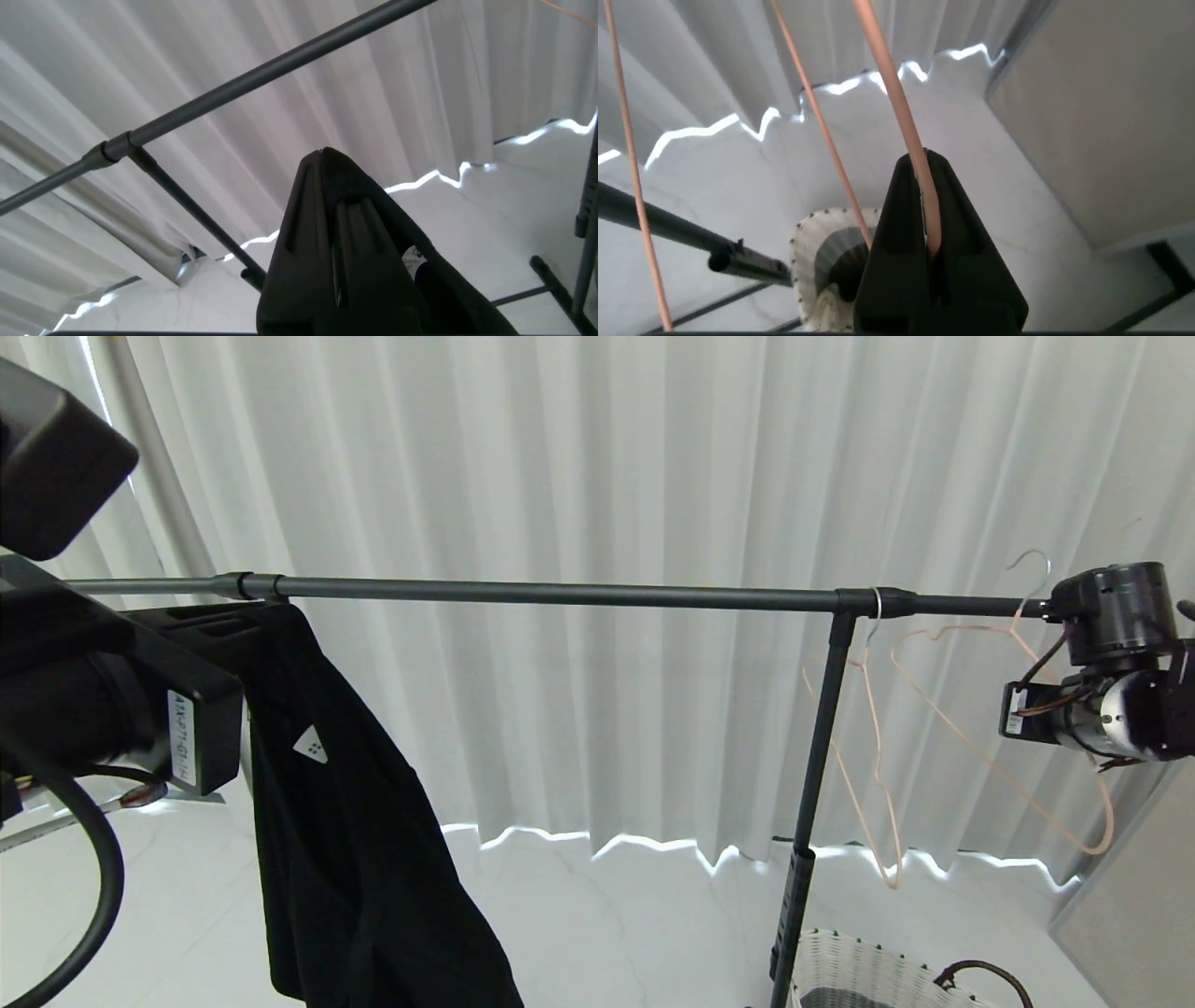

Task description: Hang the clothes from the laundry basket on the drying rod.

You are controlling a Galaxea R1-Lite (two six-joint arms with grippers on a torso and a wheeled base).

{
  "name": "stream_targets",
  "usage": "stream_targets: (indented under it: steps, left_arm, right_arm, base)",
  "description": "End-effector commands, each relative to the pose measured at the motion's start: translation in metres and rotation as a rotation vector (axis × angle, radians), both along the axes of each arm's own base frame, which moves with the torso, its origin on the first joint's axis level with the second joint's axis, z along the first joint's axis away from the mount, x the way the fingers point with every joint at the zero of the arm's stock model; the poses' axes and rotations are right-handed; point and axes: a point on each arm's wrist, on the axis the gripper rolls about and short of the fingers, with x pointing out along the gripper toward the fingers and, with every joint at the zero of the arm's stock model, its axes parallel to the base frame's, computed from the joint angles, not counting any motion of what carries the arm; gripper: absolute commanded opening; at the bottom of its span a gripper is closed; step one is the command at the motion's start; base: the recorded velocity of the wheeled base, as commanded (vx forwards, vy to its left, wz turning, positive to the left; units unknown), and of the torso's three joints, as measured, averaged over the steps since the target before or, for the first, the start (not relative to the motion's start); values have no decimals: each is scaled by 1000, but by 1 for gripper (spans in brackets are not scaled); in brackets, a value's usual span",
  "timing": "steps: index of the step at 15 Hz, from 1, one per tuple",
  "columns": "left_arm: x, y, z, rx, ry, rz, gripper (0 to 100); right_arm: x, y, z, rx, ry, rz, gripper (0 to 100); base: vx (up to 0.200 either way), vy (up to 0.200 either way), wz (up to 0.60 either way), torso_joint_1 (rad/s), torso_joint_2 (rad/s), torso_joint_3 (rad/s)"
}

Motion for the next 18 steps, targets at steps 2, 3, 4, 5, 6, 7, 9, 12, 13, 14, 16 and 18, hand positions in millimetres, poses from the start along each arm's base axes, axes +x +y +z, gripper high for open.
stream_targets:
  steps: [2,3,4,5,6,7,9,12,13,14,16,18]
  left_arm:
    - [0,0,0,-1,-2,0,0]
    - [-1,1,0,-2,-3,0,0]
    - [-2,2,-1,0,-1,0,0]
    - [-4,3,-3,3,3,0,0]
    - [-5,4,-5,4,5,0,0]
    - [-5,4,-6,4,5,0,0]
    - [-5,4,-5,4,4,2,0]
    - [-5,5,-5,9,2,33,0]
    - [-5,5,-6,10,3,33,0]
    - [-5,5,-6,10,3,33,0]
    - [-5,5,-6,11,4,35,0]
    - [-5,5,-7,12,5,33,0]
  right_arm:
    - [-23,-5,1,-64,-45,42,0]
    - [-34,-8,-3,-106,-53,66,0]
    - [-41,-9,-4,-126,-55,77,0]
    - [-52,-11,-5,-143,-62,85,0]
    - [-60,-13,-6,-147,-62,87,0]
    - [-70,-15,-8,-149,-60,88,0]
    - [-85,-18,-10,-148,-63,88,0]
    - [-114,-24,-18,-172,-49,102,0]
    - [-121,-25,-21,-178,-44,105,0]
    - [-125,-26,-23,-181,-42,107,0]
    - [-129,-27,-23,-182,-46,107,0]
    - [-129,-27,-22,-181,-52,106,0]
  base:
    - [0,0,0,0,0,0]
    - [0,0,0,0,0,0]
    - [0,0,0,0,0,0]
    - [0,0,0,0,0,0]
    - [0,0,0,0,0,0]
    - [0,0,0,0,0,0]
    - [0,0,0,0,0,0]
    - [-133,0,0,0,5,3]
    - [-200,0,0,17,2,7]
    - [-200,0,0,7,-2,2]
    - [-200,0,0,-12,-5,5]
    - [-200,0,0,-2,0,5]
